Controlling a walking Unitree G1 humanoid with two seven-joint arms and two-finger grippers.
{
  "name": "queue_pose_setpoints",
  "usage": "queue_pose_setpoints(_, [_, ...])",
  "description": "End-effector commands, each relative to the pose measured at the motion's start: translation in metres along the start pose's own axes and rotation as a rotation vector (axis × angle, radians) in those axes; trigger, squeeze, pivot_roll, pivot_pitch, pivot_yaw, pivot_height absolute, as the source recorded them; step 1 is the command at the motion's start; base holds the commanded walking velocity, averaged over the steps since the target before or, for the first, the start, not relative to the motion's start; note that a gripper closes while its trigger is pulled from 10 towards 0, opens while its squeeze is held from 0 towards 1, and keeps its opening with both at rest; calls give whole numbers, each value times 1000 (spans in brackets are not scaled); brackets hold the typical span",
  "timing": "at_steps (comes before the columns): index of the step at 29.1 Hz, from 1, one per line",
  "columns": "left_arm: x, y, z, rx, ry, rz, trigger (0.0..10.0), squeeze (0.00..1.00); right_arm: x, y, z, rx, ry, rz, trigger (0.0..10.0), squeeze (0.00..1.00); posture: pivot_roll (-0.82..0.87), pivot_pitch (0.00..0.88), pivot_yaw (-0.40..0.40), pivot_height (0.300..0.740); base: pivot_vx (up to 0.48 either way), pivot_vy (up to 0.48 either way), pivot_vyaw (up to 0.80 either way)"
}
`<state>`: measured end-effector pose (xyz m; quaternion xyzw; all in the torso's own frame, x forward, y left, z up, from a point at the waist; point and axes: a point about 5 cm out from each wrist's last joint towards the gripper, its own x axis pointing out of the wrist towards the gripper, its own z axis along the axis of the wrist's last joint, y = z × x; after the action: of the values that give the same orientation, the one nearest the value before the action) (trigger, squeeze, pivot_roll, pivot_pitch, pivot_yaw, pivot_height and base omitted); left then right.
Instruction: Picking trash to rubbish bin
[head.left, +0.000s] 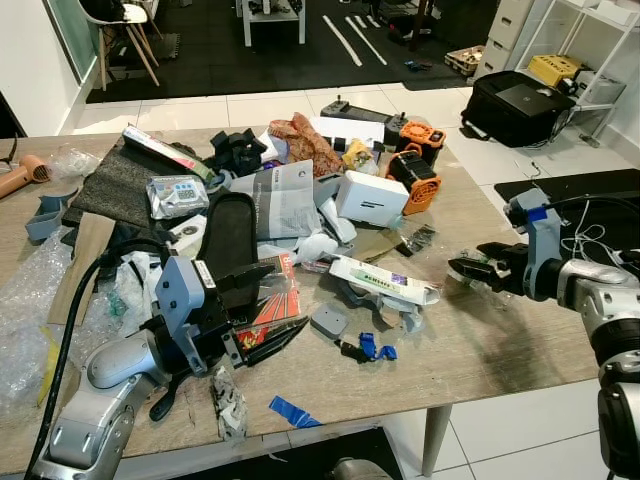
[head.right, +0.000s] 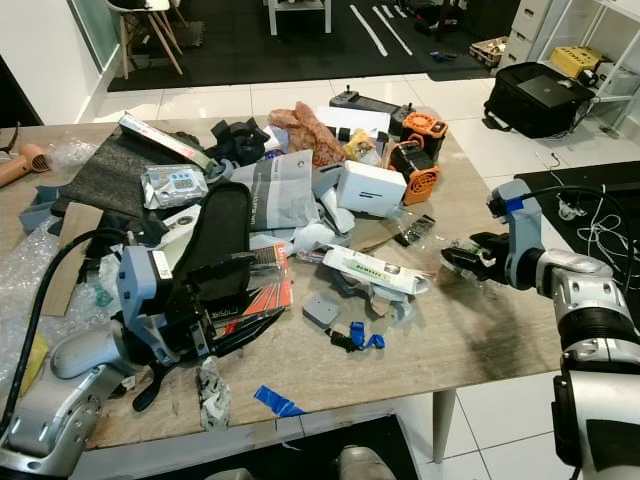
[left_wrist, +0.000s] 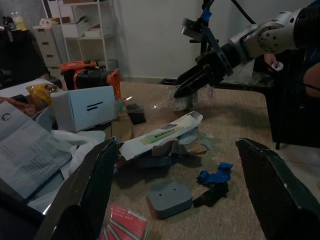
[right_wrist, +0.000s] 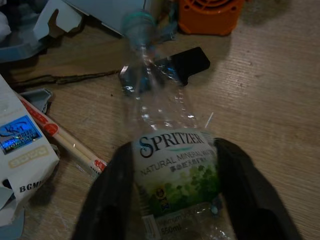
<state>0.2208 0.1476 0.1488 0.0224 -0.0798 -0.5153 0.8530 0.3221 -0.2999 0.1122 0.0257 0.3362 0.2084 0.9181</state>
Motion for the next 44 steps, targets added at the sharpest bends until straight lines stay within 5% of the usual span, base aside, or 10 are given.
queue_pose_setpoints(1, [1, -2, 0, 2, 11, -16, 10000, 0, 4, 0, -24, 69, 89, -7, 0, 0, -57, 0, -12, 740, 0, 0, 0])
queue_pose_setpoints(11, [2, -3, 0, 2, 13, -20, 10000, 0, 5, 0, -23, 98, 65, -10, 0, 0, -57, 0, -10, 740, 0, 0, 0])
queue_pose_setpoints(19, [3, -3, 0, 1, 14, -18, 10000, 0, 8, 8, -5, 120, -86, 82, 0, 0, -57, 0, -10, 740, 0, 0, 0])
queue_pose_setpoints(26, [1, -1, 1, 1, 5, -3, 10000, 0, -2, 29, 27, 37, -358, 352, 0, 0, -58, 0, -13, 740, 0, 0, 0])
queue_pose_setpoints(37, [1, 2, 7, -4, -44, 23, 10000, 0, -11, 45, 39, -8, -486, 511, 157, 0, -58, 0, -13, 740, 0, 0, 0])
queue_pose_setpoints(41, [3, 4, 16, -15, -95, 38, 10000, 0, -22, 55, 49, -26, -574, 618, 2235, 0, -58, 0, -13, 740, 0, 0, 0])
queue_pose_setpoints(44, [6, 5, 23, -19, -121, 42, 10000, 0, -28, 62, 50, -35, -600, 682, 2667, 0, -60, 0, -16, 740, 0, 0, 0])
